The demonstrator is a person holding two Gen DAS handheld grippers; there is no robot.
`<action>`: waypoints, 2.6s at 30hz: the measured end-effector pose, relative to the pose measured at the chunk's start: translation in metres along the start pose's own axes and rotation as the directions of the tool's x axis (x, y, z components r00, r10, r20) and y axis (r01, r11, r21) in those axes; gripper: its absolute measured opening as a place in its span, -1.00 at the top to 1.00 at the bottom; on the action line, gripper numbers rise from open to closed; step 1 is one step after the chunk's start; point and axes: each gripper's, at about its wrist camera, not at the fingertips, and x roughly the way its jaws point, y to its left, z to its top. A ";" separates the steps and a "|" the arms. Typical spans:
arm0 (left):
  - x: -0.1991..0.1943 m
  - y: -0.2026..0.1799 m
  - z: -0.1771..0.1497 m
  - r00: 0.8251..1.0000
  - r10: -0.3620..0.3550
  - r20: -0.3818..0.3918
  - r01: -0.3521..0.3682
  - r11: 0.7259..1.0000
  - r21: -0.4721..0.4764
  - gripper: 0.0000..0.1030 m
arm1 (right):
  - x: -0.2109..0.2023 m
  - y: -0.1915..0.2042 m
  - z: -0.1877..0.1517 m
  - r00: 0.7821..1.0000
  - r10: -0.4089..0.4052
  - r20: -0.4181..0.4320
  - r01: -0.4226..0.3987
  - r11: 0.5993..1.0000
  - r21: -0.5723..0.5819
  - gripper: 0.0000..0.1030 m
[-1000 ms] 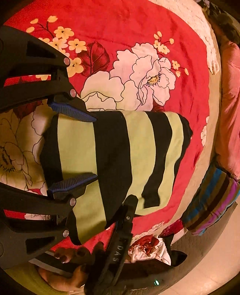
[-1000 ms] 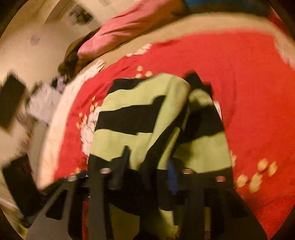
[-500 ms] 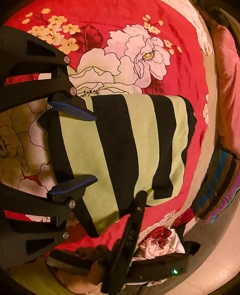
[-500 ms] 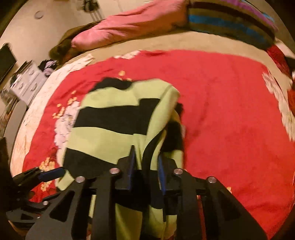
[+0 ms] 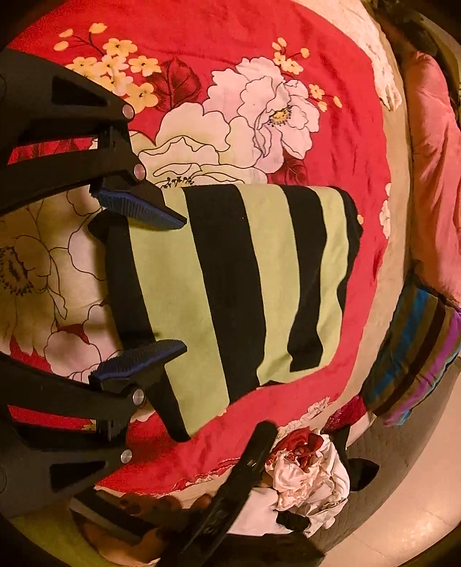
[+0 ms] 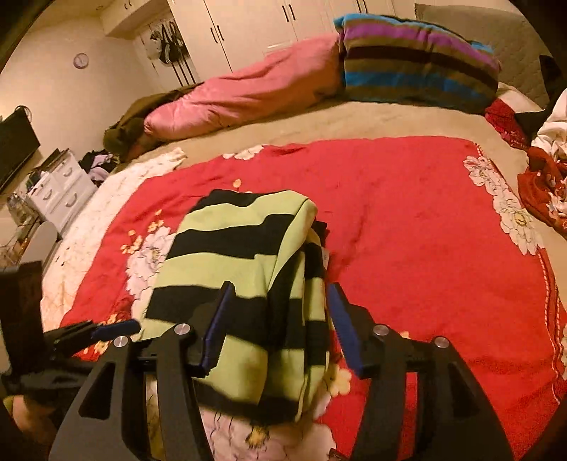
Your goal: Fold small clothes
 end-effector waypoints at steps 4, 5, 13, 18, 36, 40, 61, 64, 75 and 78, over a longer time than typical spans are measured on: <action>-0.006 -0.002 -0.001 1.000 0.015 0.011 -0.015 1.000 0.014 -0.13 | -0.014 0.002 -0.010 1.000 0.024 0.010 -0.024 1.000 0.018 -0.03; -0.007 -0.001 -0.001 1.000 0.020 0.013 -0.020 1.000 0.016 -0.13 | -0.016 0.003 -0.013 0.999 0.034 0.010 -0.034 0.999 0.023 -0.03; -0.010 0.009 -0.006 0.998 0.055 0.012 -0.055 0.998 0.008 -0.15 | -0.006 0.023 -0.036 0.999 0.034 -0.041 -0.035 0.999 -0.016 -0.03; -0.002 0.017 -0.011 0.997 0.073 -0.014 -0.073 0.997 -0.006 -0.15 | 0.014 0.023 -0.043 0.993 -0.059 -0.099 0.056 0.998 -0.039 0.00; -0.025 0.038 -0.031 0.997 0.072 -0.003 -0.072 0.995 -0.065 -0.41 | -0.008 -0.007 -0.054 0.997 -0.016 -0.078 0.027 0.989 0.147 -0.44; -0.039 0.035 -0.029 0.995 0.097 0.023 -0.095 0.993 -0.068 -0.48 | -0.022 -0.005 -0.049 0.999 -0.019 -0.048 0.026 0.989 0.143 -0.64; -0.063 0.042 -0.025 0.985 0.159 0.066 -0.152 0.984 -0.093 -0.82 | -0.045 0.002 -0.041 1.000 -0.013 0.018 0.011 0.990 0.140 -0.82; -0.063 0.043 -0.024 0.984 0.168 0.067 -0.161 0.983 -0.092 -0.82 | -0.045 -0.002 -0.041 1.000 -0.018 0.020 0.015 0.988 0.151 -0.82; -0.043 0.043 -0.008 0.982 0.185 0.049 -0.181 0.980 -0.078 -0.82 | -0.023 -0.004 -0.024 1.000 -0.024 -0.008 0.025 0.992 0.125 -0.91; -0.034 0.043 -0.003 0.979 0.199 0.035 -0.196 0.978 -0.063 -0.82 | -0.012 -0.007 -0.016 0.999 -0.022 -0.025 0.025 0.993 0.116 -0.91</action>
